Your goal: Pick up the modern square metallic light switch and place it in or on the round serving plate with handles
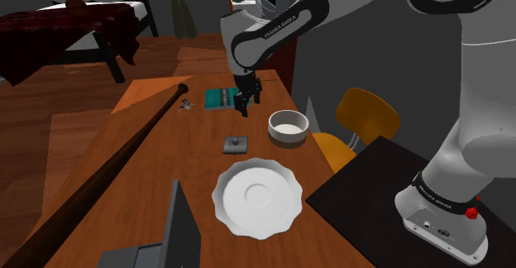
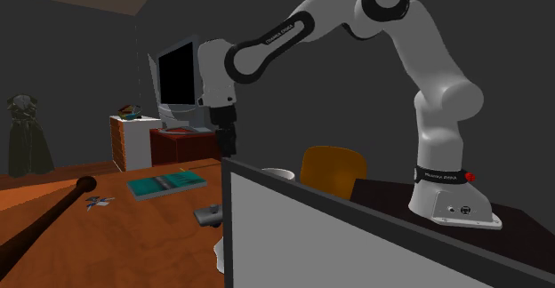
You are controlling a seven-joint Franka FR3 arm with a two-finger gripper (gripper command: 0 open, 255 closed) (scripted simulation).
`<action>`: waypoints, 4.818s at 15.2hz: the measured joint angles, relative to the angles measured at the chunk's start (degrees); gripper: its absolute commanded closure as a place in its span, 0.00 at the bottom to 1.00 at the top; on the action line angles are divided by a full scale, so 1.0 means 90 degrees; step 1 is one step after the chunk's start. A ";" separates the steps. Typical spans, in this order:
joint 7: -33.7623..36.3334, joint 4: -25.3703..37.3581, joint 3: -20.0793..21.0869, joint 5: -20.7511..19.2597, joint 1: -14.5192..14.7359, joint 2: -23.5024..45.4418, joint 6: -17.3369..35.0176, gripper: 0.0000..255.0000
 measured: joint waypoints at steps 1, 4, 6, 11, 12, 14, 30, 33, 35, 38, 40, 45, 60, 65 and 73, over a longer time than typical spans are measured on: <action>-0.0006 0.0231 0.0017 -0.0039 0.0070 0.0223 -0.0038 0.00; -0.0055 0.1012 0.0050 -0.0161 0.0292 0.0955 -0.0172 0.00; -0.0099 0.1629 0.0057 -0.0245 0.0464 0.1525 -0.0276 0.00; -0.0174 0.2208 0.0052 -0.0334 0.0631 0.2145 -0.0294 0.00; -0.0173 0.2168 0.0046 -0.0343 0.0625 0.2169 -0.0232 0.00; -0.0161 0.2147 0.0031 -0.0362 0.0630 0.2255 -0.0126 0.00; -0.0140 0.2057 0.0011 -0.0391 0.0629 0.2342 0.0054 1.00; -0.0139 0.2057 0.0011 -0.0391 0.0629 0.2342 0.0055 0.00; -0.0468 0.1649 0.0317 -0.0132 0.0215 0.2164 0.0348 0.00; -0.3685 0.0636 0.1859 0.1455 -0.2106 0.2177 0.1039 0.00; -0.4444 0.0492 0.2184 0.1757 -0.2553 0.2308 0.1175 0.00; -0.4688 0.0365 0.2263 0.1818 -0.2575 0.2552 0.1517 0.00; -0.4690 0.0382 0.2249 0.1805 -0.2533 0.2627 0.1587 1.00; -0.4675 0.0342 0.2277 0.1825 -0.2558 0.2547 0.1545 1.00; -0.4562 0.0262 0.2439 0.1946 -0.2692 0.2078 0.1194 1.00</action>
